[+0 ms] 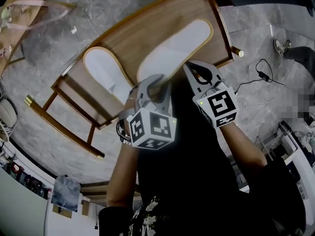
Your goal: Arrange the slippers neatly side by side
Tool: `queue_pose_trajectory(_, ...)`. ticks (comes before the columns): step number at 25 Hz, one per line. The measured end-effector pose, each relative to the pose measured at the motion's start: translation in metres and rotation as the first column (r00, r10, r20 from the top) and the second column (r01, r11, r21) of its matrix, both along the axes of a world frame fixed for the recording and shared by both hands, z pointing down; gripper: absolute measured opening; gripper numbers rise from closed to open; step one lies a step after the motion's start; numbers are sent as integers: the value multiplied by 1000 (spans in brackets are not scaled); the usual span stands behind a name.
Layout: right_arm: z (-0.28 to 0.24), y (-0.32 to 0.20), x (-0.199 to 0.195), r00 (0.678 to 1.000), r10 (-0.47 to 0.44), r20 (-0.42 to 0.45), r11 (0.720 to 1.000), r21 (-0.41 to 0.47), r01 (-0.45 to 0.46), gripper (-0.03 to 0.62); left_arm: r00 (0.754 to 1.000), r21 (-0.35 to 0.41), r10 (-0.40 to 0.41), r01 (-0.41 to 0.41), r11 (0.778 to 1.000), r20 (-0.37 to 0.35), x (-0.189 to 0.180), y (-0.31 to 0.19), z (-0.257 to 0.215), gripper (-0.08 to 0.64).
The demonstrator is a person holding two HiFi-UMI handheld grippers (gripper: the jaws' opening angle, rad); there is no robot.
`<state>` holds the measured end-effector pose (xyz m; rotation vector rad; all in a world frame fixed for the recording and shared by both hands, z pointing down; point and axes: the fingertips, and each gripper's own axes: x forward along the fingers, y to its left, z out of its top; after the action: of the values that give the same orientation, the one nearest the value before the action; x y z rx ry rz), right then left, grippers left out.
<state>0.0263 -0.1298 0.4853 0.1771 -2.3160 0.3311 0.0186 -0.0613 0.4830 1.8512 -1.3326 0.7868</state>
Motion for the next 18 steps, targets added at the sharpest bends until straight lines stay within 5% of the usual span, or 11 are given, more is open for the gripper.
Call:
queue_pose_trajectory(9,-7,-7,10,1000,-17,-17,999,51,18,-2,986,-92,-148,141,986,-76,-1,17,34,51)
queue_pose_trajectory(12,-16,-8,-1,991,-130,24,988,84,127,-2,960,-120,-245,230,966,-137,-3,19,38,52)
queue_pose_trajectory(15,-26,12,-23,920,-381,90,919,141,367,-2,903,-184,-359,321,929,-236,1,25,41,68)
queue_pose_trajectory(18,-29,28,-49,782,-610,129,790,173,588,-2,839,-217,-464,415,884,-284,2,28,42,78)
